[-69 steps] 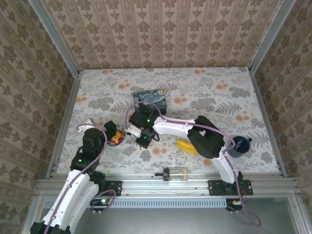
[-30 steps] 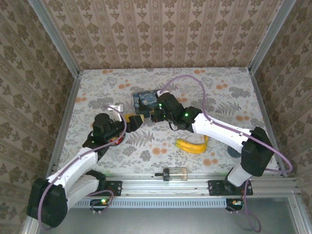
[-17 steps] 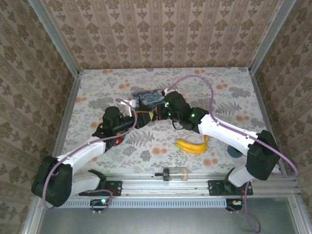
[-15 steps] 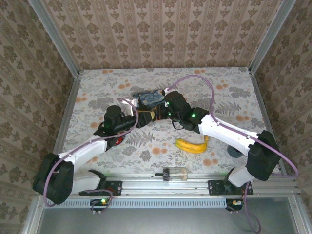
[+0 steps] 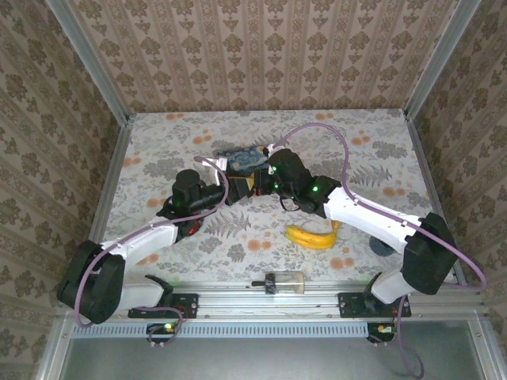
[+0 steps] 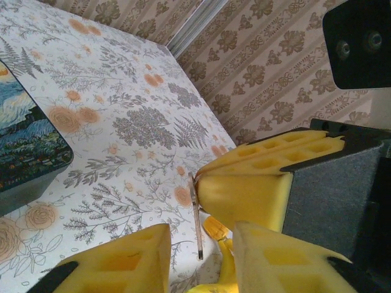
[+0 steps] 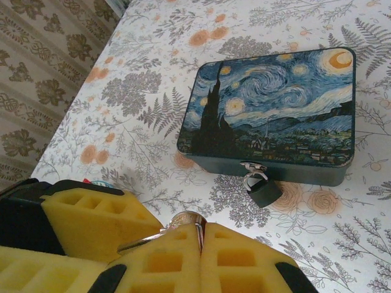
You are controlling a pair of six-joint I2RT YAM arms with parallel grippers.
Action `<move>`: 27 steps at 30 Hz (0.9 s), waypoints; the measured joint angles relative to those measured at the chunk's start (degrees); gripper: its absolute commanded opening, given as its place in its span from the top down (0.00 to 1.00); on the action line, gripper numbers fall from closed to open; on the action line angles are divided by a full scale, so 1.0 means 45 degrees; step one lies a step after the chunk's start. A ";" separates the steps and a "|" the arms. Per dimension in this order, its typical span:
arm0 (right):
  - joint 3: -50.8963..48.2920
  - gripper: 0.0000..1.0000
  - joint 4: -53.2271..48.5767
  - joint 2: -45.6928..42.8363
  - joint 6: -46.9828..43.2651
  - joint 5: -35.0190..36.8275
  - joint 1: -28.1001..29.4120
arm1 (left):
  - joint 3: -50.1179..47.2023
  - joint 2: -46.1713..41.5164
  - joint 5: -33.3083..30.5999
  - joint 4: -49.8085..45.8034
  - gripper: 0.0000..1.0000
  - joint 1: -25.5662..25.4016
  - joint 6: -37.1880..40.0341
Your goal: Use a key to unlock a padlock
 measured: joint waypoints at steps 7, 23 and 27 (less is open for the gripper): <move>-0.0083 1.00 0.0175 0.0000 0.0000 -0.0233 0.0000 | 0.0000 0.0000 -0.0219 0.0155 0.83 0.0000 -0.0092; -0.0112 1.00 0.0282 -0.0049 0.0039 -0.0291 0.0000 | 0.0000 -0.0015 -0.0335 0.0121 1.00 0.0015 -0.0058; -0.0112 0.85 0.0277 -0.0073 0.0005 -0.0345 0.0000 | 0.0000 -0.0253 -0.0126 -0.0228 1.00 0.0189 0.0393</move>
